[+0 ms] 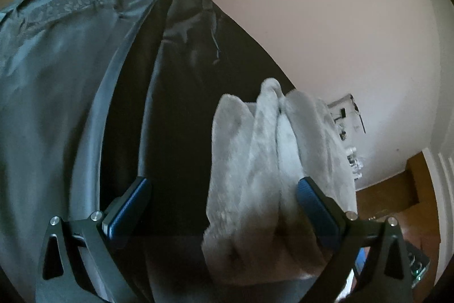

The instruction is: Fold clothes

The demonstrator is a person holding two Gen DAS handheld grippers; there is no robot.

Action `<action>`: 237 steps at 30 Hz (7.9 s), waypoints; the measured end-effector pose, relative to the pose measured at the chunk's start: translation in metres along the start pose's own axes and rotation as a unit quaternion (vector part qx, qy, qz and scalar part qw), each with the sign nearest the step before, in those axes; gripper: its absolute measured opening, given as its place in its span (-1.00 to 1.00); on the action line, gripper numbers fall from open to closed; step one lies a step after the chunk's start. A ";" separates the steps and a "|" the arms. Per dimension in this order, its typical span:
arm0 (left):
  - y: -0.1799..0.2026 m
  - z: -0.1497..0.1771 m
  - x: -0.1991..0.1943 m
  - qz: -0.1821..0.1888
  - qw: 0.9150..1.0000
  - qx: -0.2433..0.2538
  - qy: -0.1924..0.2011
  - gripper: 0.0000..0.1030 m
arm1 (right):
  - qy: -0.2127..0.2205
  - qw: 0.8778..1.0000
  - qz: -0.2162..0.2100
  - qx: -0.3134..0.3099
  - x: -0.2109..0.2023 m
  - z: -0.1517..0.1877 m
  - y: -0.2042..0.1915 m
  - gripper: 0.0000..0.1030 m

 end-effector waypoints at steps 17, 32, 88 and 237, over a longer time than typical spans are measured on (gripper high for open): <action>0.004 0.038 -0.021 -0.016 0.998 0.027 -0.057 1.00 | -0.104 0.987 -0.126 -0.006 0.028 0.029 -0.003 0.55; 0.048 0.064 -0.021 0.053 0.991 0.000 -0.122 1.00 | 0.027 0.990 -0.136 0.004 -0.040 -0.016 0.041 0.62; 0.128 0.016 0.068 0.032 0.981 0.058 -0.183 0.90 | 0.018 0.999 -0.030 -0.035 -0.103 -0.009 0.054 0.67; 0.098 -0.015 -0.011 0.012 0.981 0.192 -0.004 0.96 | -0.019 0.982 0.152 -0.107 -0.234 -0.040 0.094 0.87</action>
Point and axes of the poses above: each gripper's, at about its wrist camera, not at the fingertips, and x roughly the way its jaws point, y to its right, z to its underside, the point moved 7 cm from there along x, roughly the way its jaws point, and after that the axes turned 5 degrees about y, right-handed, at the moved point
